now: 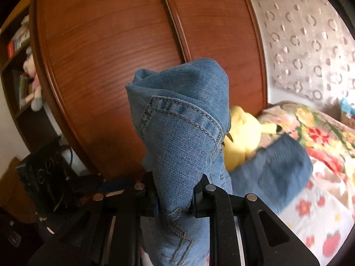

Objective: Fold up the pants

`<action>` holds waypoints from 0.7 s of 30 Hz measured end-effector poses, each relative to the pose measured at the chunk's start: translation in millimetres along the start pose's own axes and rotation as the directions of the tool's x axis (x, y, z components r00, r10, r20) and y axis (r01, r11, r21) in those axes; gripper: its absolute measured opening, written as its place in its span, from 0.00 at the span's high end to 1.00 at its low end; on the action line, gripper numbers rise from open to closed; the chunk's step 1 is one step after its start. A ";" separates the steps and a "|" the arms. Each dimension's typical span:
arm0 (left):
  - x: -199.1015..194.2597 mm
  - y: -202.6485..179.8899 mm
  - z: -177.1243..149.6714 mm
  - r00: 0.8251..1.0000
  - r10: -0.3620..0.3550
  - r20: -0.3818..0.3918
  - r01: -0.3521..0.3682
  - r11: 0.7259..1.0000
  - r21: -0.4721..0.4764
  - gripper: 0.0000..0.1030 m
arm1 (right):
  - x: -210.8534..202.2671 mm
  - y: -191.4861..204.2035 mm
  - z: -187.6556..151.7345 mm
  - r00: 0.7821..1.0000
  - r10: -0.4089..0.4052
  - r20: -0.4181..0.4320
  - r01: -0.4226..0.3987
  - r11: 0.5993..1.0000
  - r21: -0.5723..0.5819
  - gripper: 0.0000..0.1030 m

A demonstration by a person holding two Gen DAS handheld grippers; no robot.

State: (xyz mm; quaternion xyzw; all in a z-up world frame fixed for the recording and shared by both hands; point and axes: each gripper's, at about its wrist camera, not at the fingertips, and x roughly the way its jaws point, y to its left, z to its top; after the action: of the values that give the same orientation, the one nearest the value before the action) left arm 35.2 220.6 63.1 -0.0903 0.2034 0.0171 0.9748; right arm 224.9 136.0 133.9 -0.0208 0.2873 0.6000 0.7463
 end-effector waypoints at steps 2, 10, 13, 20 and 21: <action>12.5 5.8 14.1 1.000 0.010 0.007 -0.010 1.000 0.005 0.64 | 8.0 -16.3 12.4 1.000 0.017 0.024 -0.017 1.000 0.011 0.83; 117.2 21.9 47.3 0.998 -0.005 -0.069 0.005 1.000 0.007 0.64 | 49.1 -159.7 3.8 0.998 -0.054 0.032 0.044 0.969 0.243 0.83; 175.4 23.1 32.3 0.985 -0.029 -0.170 0.028 1.000 -0.009 0.64 | 80.9 -226.8 -32.7 0.973 -0.190 -0.128 0.221 0.925 0.308 0.81; 223.8 27.5 -5.2 0.961 -0.030 -0.277 0.025 0.999 -0.022 0.64 | 82.5 -270.9 -53.2 0.939 -0.275 -0.208 0.329 0.893 0.306 0.27; 225.8 27.9 -7.9 0.959 -0.029 -0.283 0.023 0.999 -0.023 0.64 | 79.5 -270.3 -51.0 0.936 -0.285 -0.207 0.337 0.895 0.292 0.27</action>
State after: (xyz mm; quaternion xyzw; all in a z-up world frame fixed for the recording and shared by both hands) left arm 237.1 245.8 -39.0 -0.1039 0.3394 -0.0068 0.9349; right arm 458.7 111.6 -29.5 0.0079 0.4332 0.4138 0.8007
